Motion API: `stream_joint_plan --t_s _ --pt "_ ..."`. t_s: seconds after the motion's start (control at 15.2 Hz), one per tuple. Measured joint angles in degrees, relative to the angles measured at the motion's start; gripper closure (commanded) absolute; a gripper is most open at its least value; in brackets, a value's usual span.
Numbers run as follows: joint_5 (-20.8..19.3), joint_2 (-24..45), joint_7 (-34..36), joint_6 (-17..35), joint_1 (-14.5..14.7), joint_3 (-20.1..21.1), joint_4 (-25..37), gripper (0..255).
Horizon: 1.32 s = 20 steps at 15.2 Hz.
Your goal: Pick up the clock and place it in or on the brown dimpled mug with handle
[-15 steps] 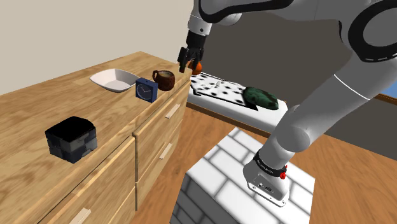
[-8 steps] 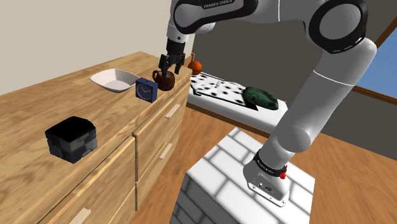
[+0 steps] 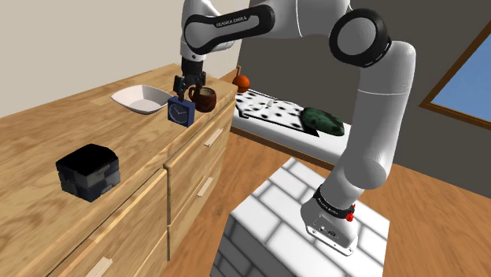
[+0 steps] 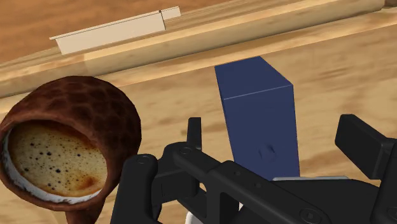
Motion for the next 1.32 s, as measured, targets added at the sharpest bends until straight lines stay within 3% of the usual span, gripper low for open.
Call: stream_joint_plan --t_s 0.2,0.59,0.99,1.06,1.32 --pt "-1.0 4.3 0.5 0.3 0.7 -0.1 3.8 0" --pt "-1.4 6.4 0.7 4.0 0.8 -0.3 2.2 0" --pt "-1.5 6.6 0.8 4.5 0.9 -0.3 2.0 0" --pt "-1.5 6.6 0.8 4.5 0.9 -0.3 2.0 255" --pt "-1.5 6.6 0.8 4.5 0.9 -0.3 2.0 255"
